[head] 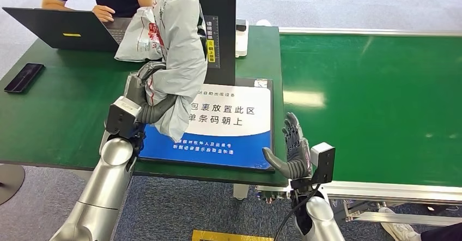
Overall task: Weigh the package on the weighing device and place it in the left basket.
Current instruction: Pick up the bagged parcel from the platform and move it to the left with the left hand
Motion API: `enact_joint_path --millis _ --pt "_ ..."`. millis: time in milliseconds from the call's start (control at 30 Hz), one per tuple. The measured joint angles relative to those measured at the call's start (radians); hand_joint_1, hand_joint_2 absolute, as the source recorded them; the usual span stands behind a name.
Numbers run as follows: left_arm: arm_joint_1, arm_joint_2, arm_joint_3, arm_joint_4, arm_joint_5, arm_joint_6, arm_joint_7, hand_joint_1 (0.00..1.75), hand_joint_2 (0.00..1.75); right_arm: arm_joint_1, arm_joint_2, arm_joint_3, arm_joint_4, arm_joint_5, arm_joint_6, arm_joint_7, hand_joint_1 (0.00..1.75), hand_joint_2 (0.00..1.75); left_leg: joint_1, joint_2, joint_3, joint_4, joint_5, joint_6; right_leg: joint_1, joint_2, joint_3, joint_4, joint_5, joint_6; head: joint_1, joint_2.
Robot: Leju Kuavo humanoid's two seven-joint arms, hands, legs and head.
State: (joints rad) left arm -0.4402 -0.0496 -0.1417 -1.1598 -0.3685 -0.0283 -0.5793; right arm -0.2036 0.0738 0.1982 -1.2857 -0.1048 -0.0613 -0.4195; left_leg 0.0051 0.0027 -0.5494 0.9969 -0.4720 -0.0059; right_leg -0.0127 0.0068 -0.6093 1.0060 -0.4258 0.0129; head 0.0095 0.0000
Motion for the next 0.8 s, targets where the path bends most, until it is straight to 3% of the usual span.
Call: enact_joint_path --millis 233,333,533,800 --pt "-0.003 0.000 0.001 0.000 -0.006 0.062 0.001 1.75 1.75 -0.012 0.000 -0.017 0.053 -0.139 0.151 0.044 0.00 1.75 0.000 0.000 0.000 0.000 0.000 0.000 0.000 0.000 0.000 0.000 0.000 0.000 0.000 0.000" --pt "-0.004 -0.001 0.000 -0.001 -0.044 0.111 0.024 1.75 1.75 -0.019 0.000 -0.018 0.072 -0.100 0.118 0.033 0.00 1.75 0.000 0.000 0.000 0.000 0.000 0.000 0.000 0.000 0.000 0.000 0.000 0.000 0.000 0.000" --pt "-0.005 -0.001 0.001 0.002 -0.202 0.324 0.133 1.75 1.75 -0.024 0.000 -0.018 0.079 -0.005 0.045 0.027 0.00 1.75 0.000 0.000 0.000 0.000 0.000 0.000 0.000 0.000 0.000 0.000 0.000 0.000 0.000 0.000" --pt "-0.010 -0.001 0.002 0.015 -0.240 0.373 0.163 1.75 1.75 -0.024 0.003 -0.018 0.079 0.011 0.041 0.028 0.00 1.75 0.000 0.000 0.000 0.000 0.000 0.000 0.000 0.000 0.000 0.000 0.000 0.000 0.000 0.000"
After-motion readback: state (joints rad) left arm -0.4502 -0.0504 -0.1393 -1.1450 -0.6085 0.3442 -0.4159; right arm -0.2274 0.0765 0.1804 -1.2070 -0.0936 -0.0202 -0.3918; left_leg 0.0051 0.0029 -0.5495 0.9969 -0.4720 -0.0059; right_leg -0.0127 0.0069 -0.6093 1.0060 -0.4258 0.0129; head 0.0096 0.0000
